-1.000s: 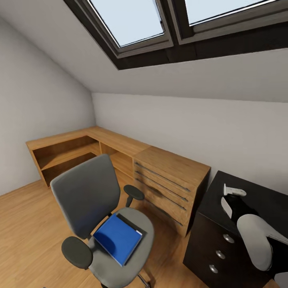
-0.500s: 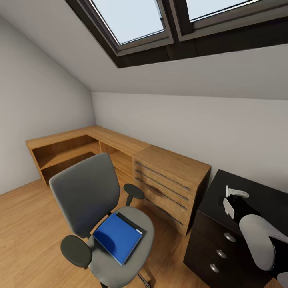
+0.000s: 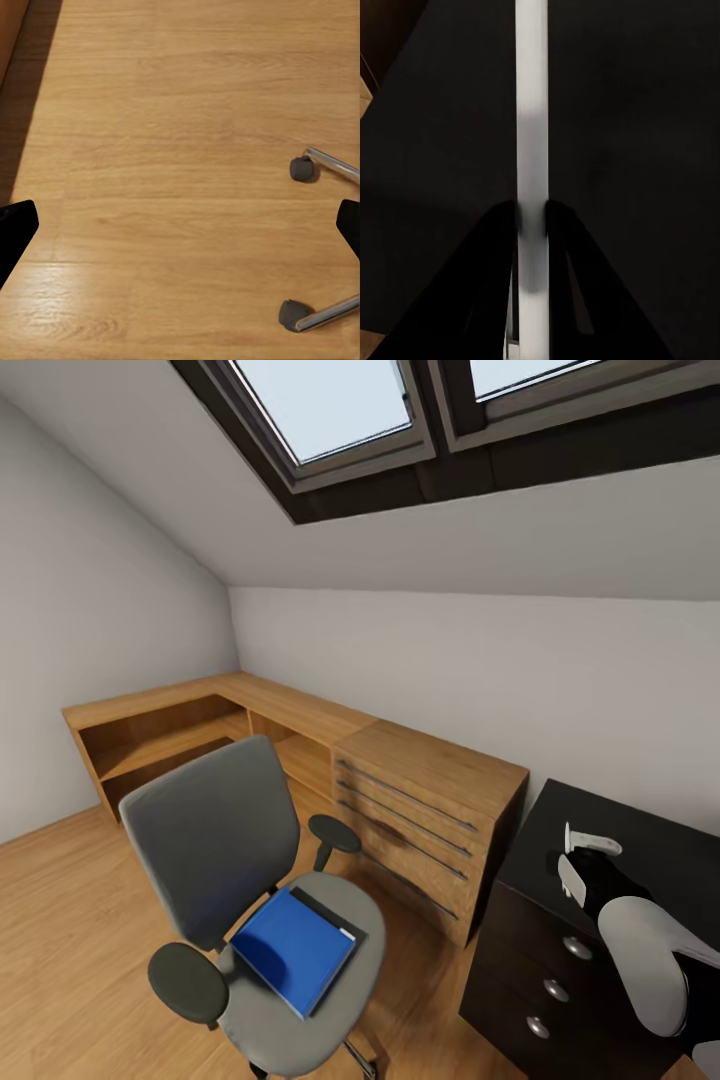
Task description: In the bedroom, organize the workspace by keeping the computer under the desk, ensuring the monitor is on the desk, placing the keyboard on the desk next to the monitor, placing the mouse on the desk next to the keyboard, moving the folder from the swivel chair onto the desk next to the mouse, stacking the notebook on top of the folder with the pen on top of the notebook, and positioning the swivel chair next to the desk.
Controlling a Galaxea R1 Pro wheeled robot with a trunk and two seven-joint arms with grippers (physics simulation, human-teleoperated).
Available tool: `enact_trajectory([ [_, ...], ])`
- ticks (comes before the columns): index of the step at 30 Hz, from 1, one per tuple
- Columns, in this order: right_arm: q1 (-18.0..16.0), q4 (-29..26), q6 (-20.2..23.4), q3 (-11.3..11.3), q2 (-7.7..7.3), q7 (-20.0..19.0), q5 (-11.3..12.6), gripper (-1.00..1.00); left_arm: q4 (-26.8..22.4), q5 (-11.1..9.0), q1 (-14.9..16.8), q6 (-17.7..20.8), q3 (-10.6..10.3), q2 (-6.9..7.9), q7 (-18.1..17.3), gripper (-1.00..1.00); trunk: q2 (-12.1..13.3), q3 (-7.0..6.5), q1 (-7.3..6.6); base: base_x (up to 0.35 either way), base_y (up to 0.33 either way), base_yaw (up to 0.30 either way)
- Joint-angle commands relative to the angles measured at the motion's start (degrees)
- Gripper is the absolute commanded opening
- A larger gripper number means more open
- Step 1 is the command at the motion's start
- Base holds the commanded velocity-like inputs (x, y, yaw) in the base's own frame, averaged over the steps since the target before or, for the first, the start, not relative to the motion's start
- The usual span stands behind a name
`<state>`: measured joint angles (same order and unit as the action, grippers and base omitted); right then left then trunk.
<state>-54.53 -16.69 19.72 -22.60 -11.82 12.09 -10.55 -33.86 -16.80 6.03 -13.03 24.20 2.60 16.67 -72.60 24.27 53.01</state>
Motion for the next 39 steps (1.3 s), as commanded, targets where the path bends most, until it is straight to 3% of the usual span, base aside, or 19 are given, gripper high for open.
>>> enact_trajectory([
  [1, -0.05, -0.05, 0.32, -0.34, 0.04, -0.04, -0.52, -1.00, 0.05, -0.60, 0.03, -0.26, -0.11, -0.02, 0.03, 1.00, -0.45, 0.25, 0.23, 0.000, 0.000, 0.000],
  [17, -0.05, -0.09, 0.05, -0.34, 0.04, -0.05, -0.47, -1.00, -0.16, -0.39, 0.03, -0.26, -0.14, 0.08, -0.15, 1.00, -6.87, 3.12, 3.74, 0.000, 0.000, 0.000],
  [20, -0.05, -0.09, 0.05, -0.34, 0.04, -0.05, -0.48, -1.00, -0.26, -0.30, 0.03, -0.25, -0.28, 0.13, -0.20, 1.00, -6.87, 3.12, 3.74, 0.000, 0.000, 0.000],
  [27, -0.04, -0.09, 0.12, -0.34, 0.09, -0.05, -0.52, -1.00, -3.16, 3.63, 0.03, 1.09, -1.68, 0.18, -0.04, 1.00, -6.87, 3.12, 3.74, 0.000, 0.000, 0.000],
  [30, -0.05, -0.09, 0.32, -0.34, 0.10, -0.05, -0.49, -1.00, -11.21, 3.67, 0.03, 10.68, -1.34, 0.26, -0.04, 1.00, -6.87, 3.12, 3.74, 0.000, 0.000, 0.000],
  [31, -0.04, -0.09, 0.36, -0.31, 0.07, -0.05, -0.51, -1.00, -17.10, 3.12, 0.03, 19.34, -0.46, 0.30, -0.12, 1.00, -6.87, 3.12, 3.74, 0.000, 0.000, 0.000],
  [32, -0.04, -0.13, 0.38, -0.30, 0.06, -0.08, -0.51, -1.00, -21.49, 2.42, 0.03, 25.45, 0.69, 0.26, -0.18, 1.00, -6.87, 3.12, 3.74, 0.000, 0.000, 0.000],
  [34, -0.04, -0.16, 0.39, -0.31, 0.05, -0.11, -0.52, -1.00, -28.72, 0.75, 0.03, 34.77, 2.88, 0.16, -0.27, 1.00, -6.87, 3.12, 3.74, 0.000, 0.000, 0.000],
  [39, -0.05, -0.18, 0.40, -0.30, 0.07, -0.10, -0.52, -1.00, -34.60, -1.45, 0.03, 41.11, 4.41, 0.02, -0.32, 1.00, -6.87, 3.12, 3.74, 0.000, 0.000, 0.000],
])
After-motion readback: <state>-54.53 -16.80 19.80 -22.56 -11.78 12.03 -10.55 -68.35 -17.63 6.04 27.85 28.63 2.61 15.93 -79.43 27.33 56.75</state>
